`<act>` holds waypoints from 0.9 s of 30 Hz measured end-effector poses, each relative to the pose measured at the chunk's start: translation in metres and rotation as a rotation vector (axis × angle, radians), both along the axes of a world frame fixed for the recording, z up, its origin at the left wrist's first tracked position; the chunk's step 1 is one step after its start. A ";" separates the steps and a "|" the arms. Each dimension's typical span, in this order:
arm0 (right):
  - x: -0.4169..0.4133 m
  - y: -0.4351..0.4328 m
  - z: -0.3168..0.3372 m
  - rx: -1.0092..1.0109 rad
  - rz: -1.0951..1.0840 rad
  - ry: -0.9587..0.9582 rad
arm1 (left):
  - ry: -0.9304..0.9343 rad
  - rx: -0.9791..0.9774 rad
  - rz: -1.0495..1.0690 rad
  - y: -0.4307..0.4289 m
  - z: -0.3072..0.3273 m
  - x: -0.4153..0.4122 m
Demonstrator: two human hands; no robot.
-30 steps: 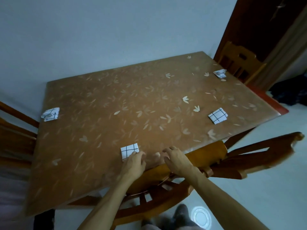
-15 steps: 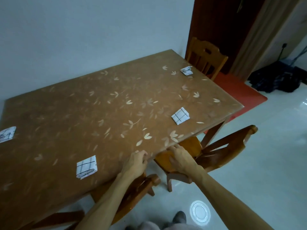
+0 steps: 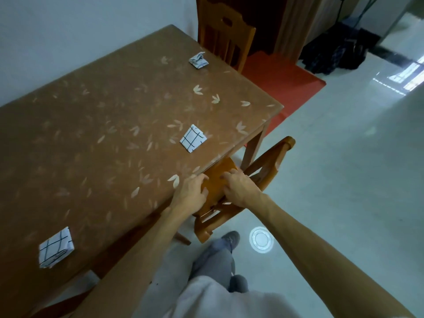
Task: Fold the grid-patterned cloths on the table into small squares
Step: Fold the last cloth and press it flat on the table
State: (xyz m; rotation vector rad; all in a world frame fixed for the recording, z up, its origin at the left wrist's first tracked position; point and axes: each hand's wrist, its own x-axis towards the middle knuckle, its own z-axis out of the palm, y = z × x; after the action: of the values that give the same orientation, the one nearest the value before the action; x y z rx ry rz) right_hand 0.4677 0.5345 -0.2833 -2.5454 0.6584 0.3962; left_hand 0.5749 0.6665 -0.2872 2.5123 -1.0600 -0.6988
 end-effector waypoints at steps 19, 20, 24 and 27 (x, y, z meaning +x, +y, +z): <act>0.156 -0.095 -0.042 -0.045 0.302 0.021 | -0.029 -0.039 0.344 -0.087 -0.065 0.092; 0.165 -0.097 -0.045 -0.070 0.347 0.026 | -0.028 -0.022 0.349 -0.089 -0.072 0.095; 0.190 -0.109 -0.065 -0.094 0.493 0.083 | -0.038 0.083 0.318 -0.101 -0.095 0.105; 0.194 -0.124 -0.077 -0.141 0.565 0.191 | -0.046 0.129 0.315 -0.109 -0.098 0.102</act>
State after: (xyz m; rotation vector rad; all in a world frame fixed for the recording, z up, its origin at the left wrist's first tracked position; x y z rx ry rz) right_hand 0.6620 0.4108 -0.3599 -2.8256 0.0090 0.8134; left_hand 0.6766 0.5577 -0.3853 2.7314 -0.6261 -0.6370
